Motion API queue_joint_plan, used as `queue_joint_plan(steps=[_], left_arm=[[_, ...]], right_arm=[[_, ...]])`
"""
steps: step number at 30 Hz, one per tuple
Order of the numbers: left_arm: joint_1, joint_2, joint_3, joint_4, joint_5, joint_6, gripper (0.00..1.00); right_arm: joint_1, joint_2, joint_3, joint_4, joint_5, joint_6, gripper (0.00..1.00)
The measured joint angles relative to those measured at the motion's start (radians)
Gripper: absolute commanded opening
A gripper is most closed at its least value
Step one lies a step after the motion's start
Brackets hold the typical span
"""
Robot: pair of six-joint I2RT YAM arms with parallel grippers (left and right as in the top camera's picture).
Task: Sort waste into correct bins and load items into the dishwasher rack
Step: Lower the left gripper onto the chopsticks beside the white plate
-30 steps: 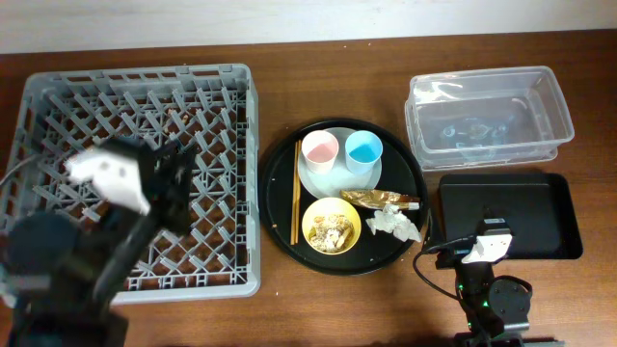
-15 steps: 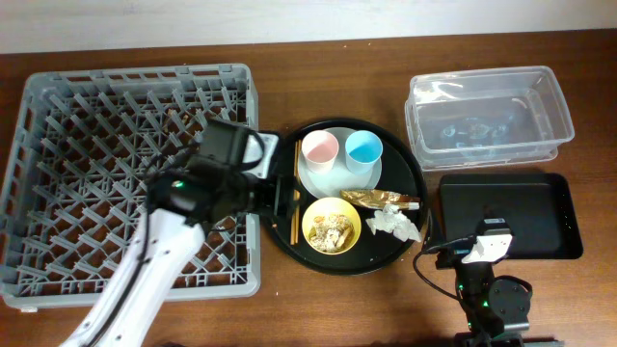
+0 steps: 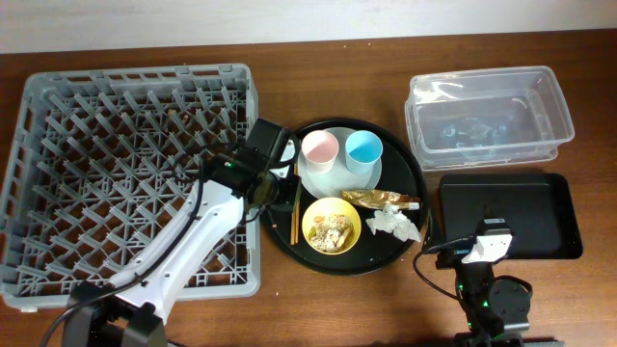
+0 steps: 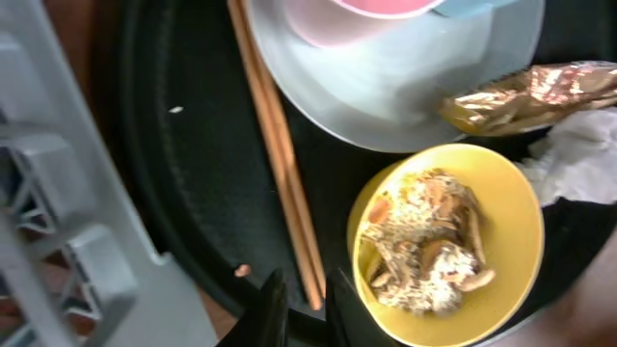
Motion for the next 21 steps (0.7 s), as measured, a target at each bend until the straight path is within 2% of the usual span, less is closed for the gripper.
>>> queue_joint_plan(steps=[7,15,21], left_arm=[[0.000,0.043,0.000,0.044,-0.041,-0.002,0.24],[-0.002,0.128,0.000,0.093,-0.099,-0.071,0.24],[-0.066,0.153,0.000,0.113,-0.171,-0.101,0.24]], right_arm=[[0.000,0.000,0.000,0.000,0.000,0.001,0.99],[0.000,0.000,0.000,0.000,0.000,0.000,0.99],[0.000,0.000,0.000,0.000,0.000,0.000,0.99]])
